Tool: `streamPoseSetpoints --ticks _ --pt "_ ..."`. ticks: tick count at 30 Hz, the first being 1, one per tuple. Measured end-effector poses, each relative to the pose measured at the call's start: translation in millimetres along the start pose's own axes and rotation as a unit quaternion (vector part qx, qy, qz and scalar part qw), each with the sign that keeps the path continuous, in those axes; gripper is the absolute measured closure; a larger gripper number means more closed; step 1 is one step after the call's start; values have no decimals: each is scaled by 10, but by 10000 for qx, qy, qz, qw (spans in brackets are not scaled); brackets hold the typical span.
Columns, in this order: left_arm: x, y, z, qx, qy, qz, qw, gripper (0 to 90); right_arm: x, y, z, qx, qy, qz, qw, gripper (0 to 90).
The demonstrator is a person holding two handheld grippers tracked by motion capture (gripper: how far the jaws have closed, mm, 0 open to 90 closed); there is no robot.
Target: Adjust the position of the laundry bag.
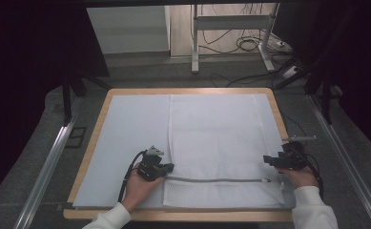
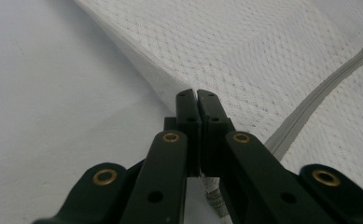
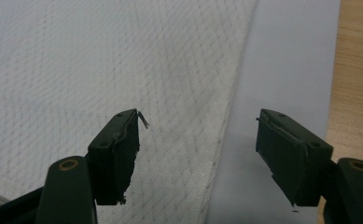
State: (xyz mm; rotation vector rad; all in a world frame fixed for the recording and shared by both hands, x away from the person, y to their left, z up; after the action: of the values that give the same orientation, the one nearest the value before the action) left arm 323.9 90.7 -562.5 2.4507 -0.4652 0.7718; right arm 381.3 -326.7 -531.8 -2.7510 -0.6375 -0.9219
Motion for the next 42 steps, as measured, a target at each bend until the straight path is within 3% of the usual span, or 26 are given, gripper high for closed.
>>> streamPoseSetpoints --ticks 11,16,20,23,25,26,29,32,42 --pt "-1 2 1 -5 -4 9 10000 898 -41 -41 74 145 -301 -18 9994 390" --pt "0 3 1 -9 -1 11 10000 897 -35 -103 99 13 -454 -210 9987 432" --pt "-3 6 6 -12 -15 31 10000 897 -28 -139 115 -343 -576 -462 9967 515" --pt "-3 7 8 -13 -15 27 10000 897 -21 -155 118 -364 -579 -500 9964 565" --pt "-3 5 5 -9 -24 31 10000 897 -13 -161 118 -373 -571 -515 9963 683" --pt "-3 5 5 -9 -24 31 10000 897 -13 -161 118 -373 -571 -515 9963 683" --pt "-3 7 9 -12 -16 35 10000 897 -12 -154 118 -386 -523 -497 9966 812" --pt "-2 7 7 -15 -15 34 10000 898 -11 -147 116 -371 -505 -512 9967 861" --pt "6 -6 0 -12 -9 40 10000 899 -11 -129 109 -144 -381 -404 9984 871"
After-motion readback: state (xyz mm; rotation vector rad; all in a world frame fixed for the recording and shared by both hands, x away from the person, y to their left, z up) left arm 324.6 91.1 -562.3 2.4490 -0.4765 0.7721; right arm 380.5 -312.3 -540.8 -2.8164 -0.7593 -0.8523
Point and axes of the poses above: each handheld gripper's, and its own axes: z roughly forward along the jaws, x roughly out of its top, y roughly to its right, the point moved 5 cm from there along z, roughly forward along the jaws, and after that the axes turned 8 degrees about -z, right-handed, at the moved point
